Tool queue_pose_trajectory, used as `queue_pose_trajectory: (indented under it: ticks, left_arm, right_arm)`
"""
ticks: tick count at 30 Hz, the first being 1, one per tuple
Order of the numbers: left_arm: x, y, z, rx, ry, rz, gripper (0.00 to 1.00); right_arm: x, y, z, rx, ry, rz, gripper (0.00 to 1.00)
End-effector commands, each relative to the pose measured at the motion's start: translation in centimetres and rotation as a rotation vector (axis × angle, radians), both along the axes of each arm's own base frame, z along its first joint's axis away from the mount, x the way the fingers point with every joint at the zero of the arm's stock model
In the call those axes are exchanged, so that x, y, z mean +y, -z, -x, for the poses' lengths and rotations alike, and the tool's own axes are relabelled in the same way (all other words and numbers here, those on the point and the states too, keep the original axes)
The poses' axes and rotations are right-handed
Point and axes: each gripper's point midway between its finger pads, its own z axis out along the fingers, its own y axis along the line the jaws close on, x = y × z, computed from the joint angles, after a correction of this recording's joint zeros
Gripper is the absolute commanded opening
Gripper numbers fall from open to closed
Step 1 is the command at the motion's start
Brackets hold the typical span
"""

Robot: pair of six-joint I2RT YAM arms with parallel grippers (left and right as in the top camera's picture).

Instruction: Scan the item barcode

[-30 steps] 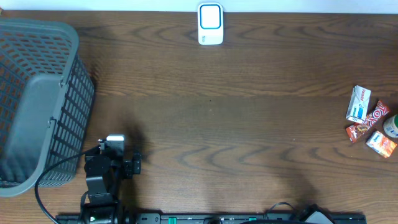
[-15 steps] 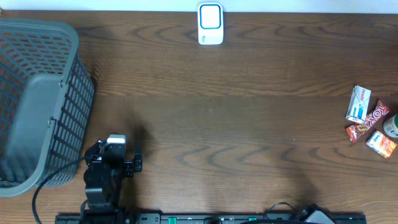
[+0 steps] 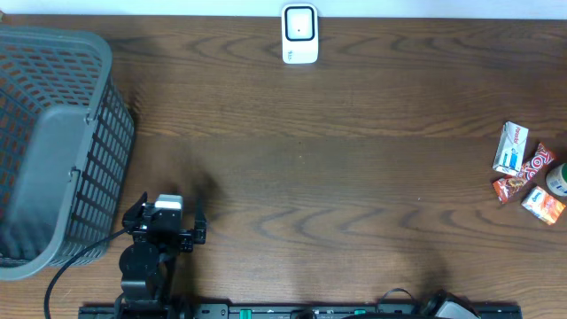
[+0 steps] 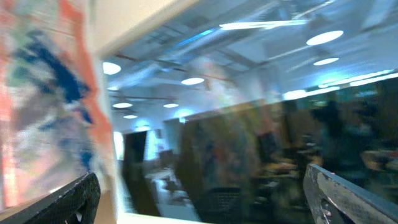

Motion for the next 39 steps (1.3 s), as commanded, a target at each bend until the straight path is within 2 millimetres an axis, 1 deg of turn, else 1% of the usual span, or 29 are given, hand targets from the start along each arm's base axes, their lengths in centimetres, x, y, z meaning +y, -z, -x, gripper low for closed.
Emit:
queue_pose_trajectory:
  ticks: [1, 2, 4, 5, 7, 10, 11, 12, 13, 14, 15, 18, 20, 21, 24, 27, 34, 36, 39]
  left_arm:
    - [0.0, 1.0, 0.2, 0.028, -0.003, -0.007, 1.00]
    - [0.0, 1.0, 0.2, 0.028, -0.003, -0.007, 1.00]
    - [0.0, 1.0, 0.2, 0.028, -0.003, -0.008, 1.00]
    - [0.0, 1.0, 0.2, 0.028, -0.003, -0.007, 1.00]
    - [0.0, 1.0, 0.2, 0.028, -0.003, -0.008, 1.00]
    - [0.0, 1.0, 0.2, 0.028, -0.002, -0.007, 1.00]
    - [0.0, 1.0, 0.2, 0.028, -0.003, -0.007, 1.00]
    - [0.0, 1.0, 0.2, 0.028, -0.002, -0.007, 1.00]
    - [0.0, 1.0, 0.2, 0.028, -0.003, -0.007, 1.00]
    - [0.0, 1.0, 0.2, 0.028, -0.003, -0.007, 1.00]
    - [0.0, 1.0, 0.2, 0.028, -0.003, -0.007, 1.00]
    - [0.0, 1.0, 0.2, 0.030, -0.003, -0.008, 1.00]
    - [0.0, 1.0, 0.2, 0.030, -0.003, -0.008, 1.00]
    - [0.0, 1.0, 0.2, 0.030, -0.003, -0.008, 1.00]
    - [0.0, 1.0, 0.2, 0.030, -0.003, -0.008, 1.00]
    - [0.0, 1.0, 0.2, 0.030, -0.002, -0.008, 1.00]
    - [0.0, 1.0, 0.2, 0.030, -0.002, -0.007, 1.00]
    - [0.0, 1.0, 0.2, 0.030, -0.002, -0.007, 1.00]
    - [0.0, 1.0, 0.2, 0.030, -0.003, -0.008, 1.00]
  right_arm:
    - [2.4, 0.7, 1.2, -0.001, -0.057, 0.049, 0.99]
    - [3.3, 1.7, 1.5, 0.024, -0.064, 0.091, 0.99]
    - [4.6, 4.7, 2.5, 0.101, -0.053, 0.164, 0.99]
    - [4.7, 6.1, 3.2, 0.126, -0.017, 0.192, 0.99]
    - [4.2, 7.7, 4.8, 0.141, 0.075, 0.224, 0.99]
    - [3.0, 8.9, 7.7, 0.111, 0.178, 0.236, 0.99]
    - [2.8, 9.5, 9.2, 0.085, 0.194, 0.249, 0.99]
    - [2.9, 9.8, 10.0, 0.069, 0.197, 0.258, 0.99]
    - [2.9, 10.5, 11.6, 0.034, 0.202, 0.270, 0.99]
    - [3.0, 10.9, 12.4, 0.019, 0.205, 0.271, 0.99]
    - [3.1, 11.6, 13.7, -0.007, 0.203, 0.271, 0.99]
    - [3.6, 13.0, 15.9, -0.070, 0.184, 0.281, 0.99]
    - [3.6, 14.1, 17.0, -0.106, 0.193, 0.278, 0.99]
    - [3.6, 14.5, 17.9, -0.141, 0.200, 0.276, 0.99]
    - [3.6, 15.5, 19.8, -0.210, 0.219, 0.273, 0.99]
    - [3.7, 16.2, 21.0, -0.256, 0.253, 0.267, 0.99]
    - [2.9, 16.5, 22.0, -0.288, 0.423, 0.240, 0.99]
    - [2.3, 16.9, 22.8, -0.309, 0.528, 0.262, 0.99]
    - [2.1, 17.9, 24.3, -0.341, 0.588, 0.262, 0.99]
